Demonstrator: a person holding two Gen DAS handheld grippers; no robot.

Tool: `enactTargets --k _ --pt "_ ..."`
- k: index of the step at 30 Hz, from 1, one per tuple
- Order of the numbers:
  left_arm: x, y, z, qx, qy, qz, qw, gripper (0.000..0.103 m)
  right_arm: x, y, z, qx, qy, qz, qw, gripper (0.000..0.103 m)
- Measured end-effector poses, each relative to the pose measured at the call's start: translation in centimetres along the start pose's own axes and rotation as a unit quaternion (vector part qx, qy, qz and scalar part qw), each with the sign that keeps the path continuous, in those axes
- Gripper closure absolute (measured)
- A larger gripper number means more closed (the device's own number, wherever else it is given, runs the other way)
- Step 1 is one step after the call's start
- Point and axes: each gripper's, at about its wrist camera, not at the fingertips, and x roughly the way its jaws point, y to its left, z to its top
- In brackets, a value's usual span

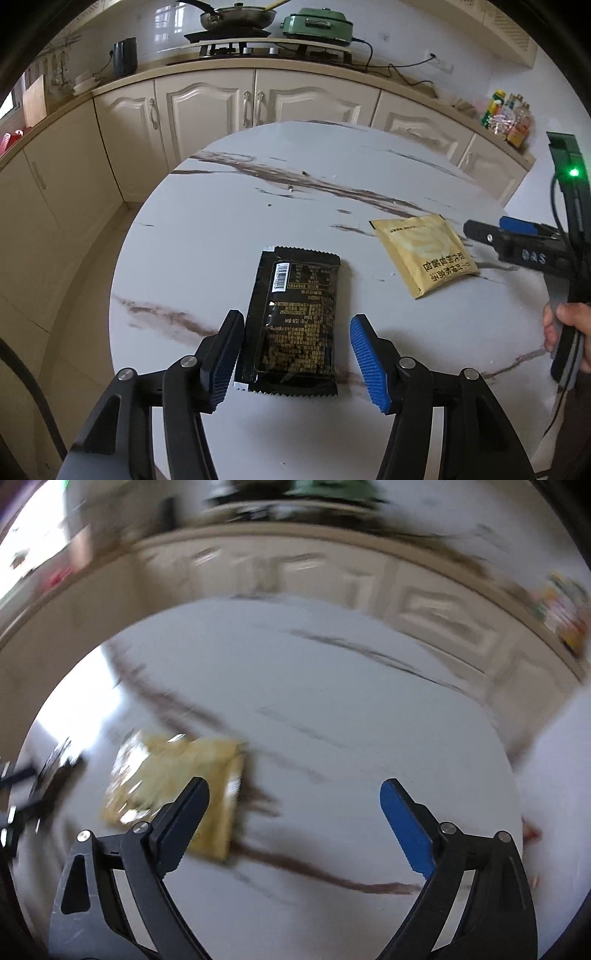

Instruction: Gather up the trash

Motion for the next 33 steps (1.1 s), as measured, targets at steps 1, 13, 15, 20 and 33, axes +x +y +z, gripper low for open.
enactTargets --k 1,13,15,20,33 --pt "0.0 -0.1 -0.1 0.001 0.001 0.003 1.0 0.047 0.2 -0.4 -0.2 0.019 0.001 -0.02 1.0 0.009" --pt "-0.7 0.8 -0.6 -0.009 0.0 0.021 0.9997 0.047 -1.5 5.9 -5.1 -0.025 0.025 0.032 0.999 0.008" --pt "-1.1 1.3 -0.6 -0.009 0.001 0.02 0.9998 0.047 -2.2 7.2 -5.3 -0.04 0.017 0.034 0.998 0.008" --pt "-1.9 2.1 -0.9 -0.023 -0.003 0.009 0.9997 0.047 -3.6 7.2 -3.7 -0.02 -0.007 0.081 0.997 0.0" --pt "-0.9 1.6 -0.4 0.009 0.003 -0.012 0.9999 0.041 1.9 11.1 -1.1 -0.091 0.032 0.087 0.992 0.004"
